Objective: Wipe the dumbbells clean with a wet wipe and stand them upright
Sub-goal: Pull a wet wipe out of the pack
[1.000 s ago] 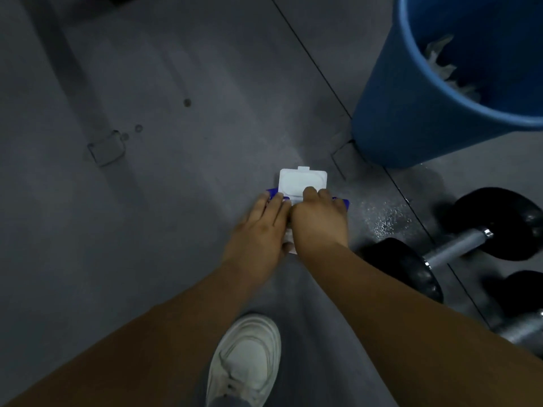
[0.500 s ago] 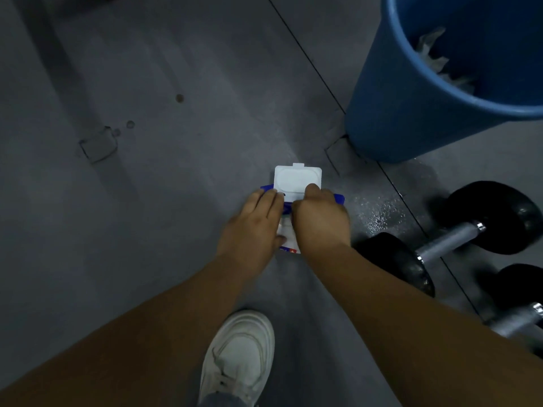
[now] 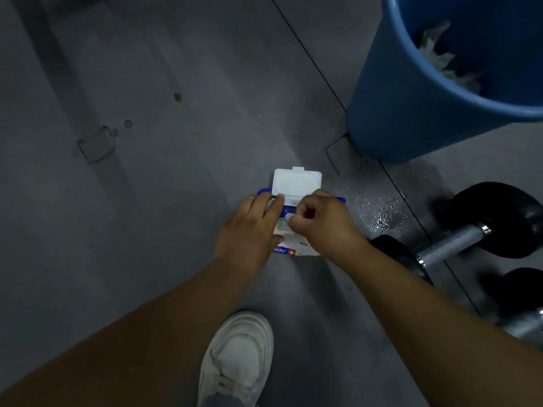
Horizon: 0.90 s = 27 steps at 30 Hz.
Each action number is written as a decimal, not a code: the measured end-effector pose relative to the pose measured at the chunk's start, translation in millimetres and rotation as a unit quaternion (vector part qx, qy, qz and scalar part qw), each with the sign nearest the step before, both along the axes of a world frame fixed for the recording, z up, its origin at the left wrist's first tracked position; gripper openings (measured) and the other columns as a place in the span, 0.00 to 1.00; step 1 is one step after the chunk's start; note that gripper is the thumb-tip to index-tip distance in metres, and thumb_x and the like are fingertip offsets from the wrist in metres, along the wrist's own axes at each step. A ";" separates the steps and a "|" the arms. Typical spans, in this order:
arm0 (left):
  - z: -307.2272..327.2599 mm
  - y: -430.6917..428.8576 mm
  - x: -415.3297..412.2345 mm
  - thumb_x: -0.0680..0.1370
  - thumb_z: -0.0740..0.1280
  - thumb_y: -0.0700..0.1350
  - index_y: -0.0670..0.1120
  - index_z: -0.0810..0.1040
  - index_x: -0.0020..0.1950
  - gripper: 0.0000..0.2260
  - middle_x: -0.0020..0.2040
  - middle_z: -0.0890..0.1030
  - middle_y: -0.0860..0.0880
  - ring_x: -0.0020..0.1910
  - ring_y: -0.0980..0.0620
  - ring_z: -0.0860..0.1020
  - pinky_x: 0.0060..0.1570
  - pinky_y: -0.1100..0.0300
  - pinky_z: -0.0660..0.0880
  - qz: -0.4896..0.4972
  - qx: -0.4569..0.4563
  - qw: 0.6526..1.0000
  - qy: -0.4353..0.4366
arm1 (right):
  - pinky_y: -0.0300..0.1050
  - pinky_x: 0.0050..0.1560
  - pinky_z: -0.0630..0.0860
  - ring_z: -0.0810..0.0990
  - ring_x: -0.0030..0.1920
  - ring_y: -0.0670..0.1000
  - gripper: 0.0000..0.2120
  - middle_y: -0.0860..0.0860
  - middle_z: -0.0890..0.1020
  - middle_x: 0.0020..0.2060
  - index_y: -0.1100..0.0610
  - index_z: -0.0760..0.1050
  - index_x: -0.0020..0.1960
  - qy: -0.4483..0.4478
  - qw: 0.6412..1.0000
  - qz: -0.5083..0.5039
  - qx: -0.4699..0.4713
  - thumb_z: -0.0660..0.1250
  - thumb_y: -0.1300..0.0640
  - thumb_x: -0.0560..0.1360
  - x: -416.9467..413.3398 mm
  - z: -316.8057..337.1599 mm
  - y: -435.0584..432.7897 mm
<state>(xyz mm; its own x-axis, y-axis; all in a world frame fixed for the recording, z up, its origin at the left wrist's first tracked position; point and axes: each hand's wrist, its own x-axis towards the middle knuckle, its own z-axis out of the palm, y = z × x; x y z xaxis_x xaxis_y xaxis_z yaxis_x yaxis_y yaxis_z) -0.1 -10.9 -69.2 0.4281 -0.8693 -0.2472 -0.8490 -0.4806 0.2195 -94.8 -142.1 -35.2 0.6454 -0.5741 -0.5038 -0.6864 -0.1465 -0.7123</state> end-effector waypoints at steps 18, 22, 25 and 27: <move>14.8 -19.0 -8.1 0.75 0.69 0.51 0.48 0.84 0.51 0.10 0.58 0.80 0.52 0.56 0.47 0.76 0.51 0.46 0.75 0.073 -0.197 0.973 0.097 | 0.43 0.37 0.69 0.72 0.37 0.50 0.06 0.52 0.74 0.34 0.58 0.75 0.39 -0.107 0.944 -0.191 0.249 0.62 0.56 0.70 -17.7 45.2 -7.5; 22.7 -21.4 -4.3 0.74 0.68 0.48 0.48 0.82 0.45 0.06 0.49 0.80 0.55 0.48 0.48 0.75 0.46 0.48 0.74 0.059 -0.189 0.973 0.122 | 0.43 0.36 0.66 0.68 0.33 0.47 0.06 0.50 0.72 0.32 0.58 0.73 0.39 -0.123 0.952 -0.176 0.219 0.61 0.56 0.68 -23.6 55.1 -8.1; 23.7 -14.5 -0.3 0.74 0.69 0.49 0.47 0.75 0.37 0.09 0.37 0.74 0.58 0.41 0.53 0.70 0.45 0.58 0.69 0.075 -0.185 0.963 0.180 | 0.43 0.36 0.66 0.69 0.33 0.47 0.06 0.50 0.73 0.33 0.57 0.72 0.38 -0.110 0.967 -0.161 0.162 0.62 0.56 0.72 -27.4 53.8 -13.2; 22.7 -7.0 2.3 0.76 0.68 0.48 0.47 0.75 0.36 0.10 0.35 0.74 0.60 0.40 0.55 0.70 0.46 0.62 0.66 0.069 -0.188 0.961 0.190 | 0.39 0.37 0.66 0.70 0.33 0.47 0.07 0.50 0.74 0.36 0.57 0.72 0.37 -0.060 0.992 -0.103 0.032 0.63 0.58 0.74 -30.4 44.3 -22.5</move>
